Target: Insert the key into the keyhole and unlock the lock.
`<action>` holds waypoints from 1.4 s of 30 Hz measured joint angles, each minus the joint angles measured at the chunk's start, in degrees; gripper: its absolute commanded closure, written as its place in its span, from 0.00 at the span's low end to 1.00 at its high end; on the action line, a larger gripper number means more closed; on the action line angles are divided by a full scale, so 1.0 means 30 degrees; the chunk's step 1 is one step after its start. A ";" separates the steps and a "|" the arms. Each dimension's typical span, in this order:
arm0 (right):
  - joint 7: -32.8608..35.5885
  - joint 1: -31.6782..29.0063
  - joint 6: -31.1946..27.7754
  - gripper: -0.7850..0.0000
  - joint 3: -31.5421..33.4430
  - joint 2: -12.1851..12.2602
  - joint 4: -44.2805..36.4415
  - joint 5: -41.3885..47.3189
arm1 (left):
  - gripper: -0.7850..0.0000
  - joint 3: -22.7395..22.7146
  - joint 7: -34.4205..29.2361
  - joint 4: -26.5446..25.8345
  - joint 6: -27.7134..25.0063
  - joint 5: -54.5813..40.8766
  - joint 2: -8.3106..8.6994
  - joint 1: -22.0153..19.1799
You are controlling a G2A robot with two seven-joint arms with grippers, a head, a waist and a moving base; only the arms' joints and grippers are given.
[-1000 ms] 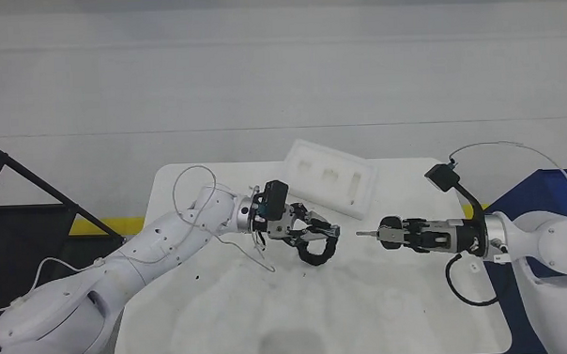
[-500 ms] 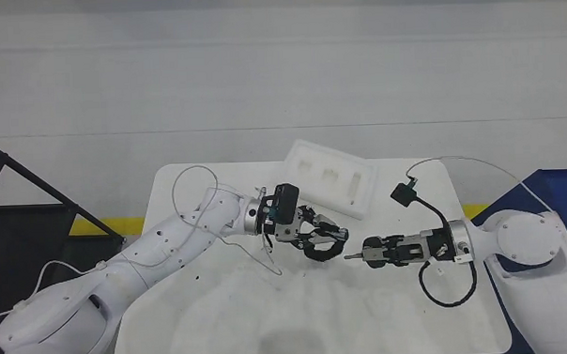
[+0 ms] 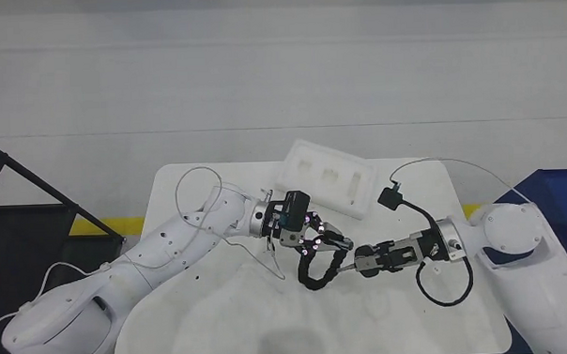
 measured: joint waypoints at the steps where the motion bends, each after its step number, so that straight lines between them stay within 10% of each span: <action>1: -0.0030 0.0059 0.0025 1.00 -0.0069 0.0011 0.0049 -0.0010 | 1.00 -0.0044 0.0038 -0.0003 -0.0050 0.0061 -0.0019 0.0041; 42: -0.1504 0.0988 0.0072 1.00 -0.1183 0.0621 -0.0177 0.0337 | 1.00 -0.2372 -0.2501 0.0509 0.1070 0.1084 -0.0330 0.1679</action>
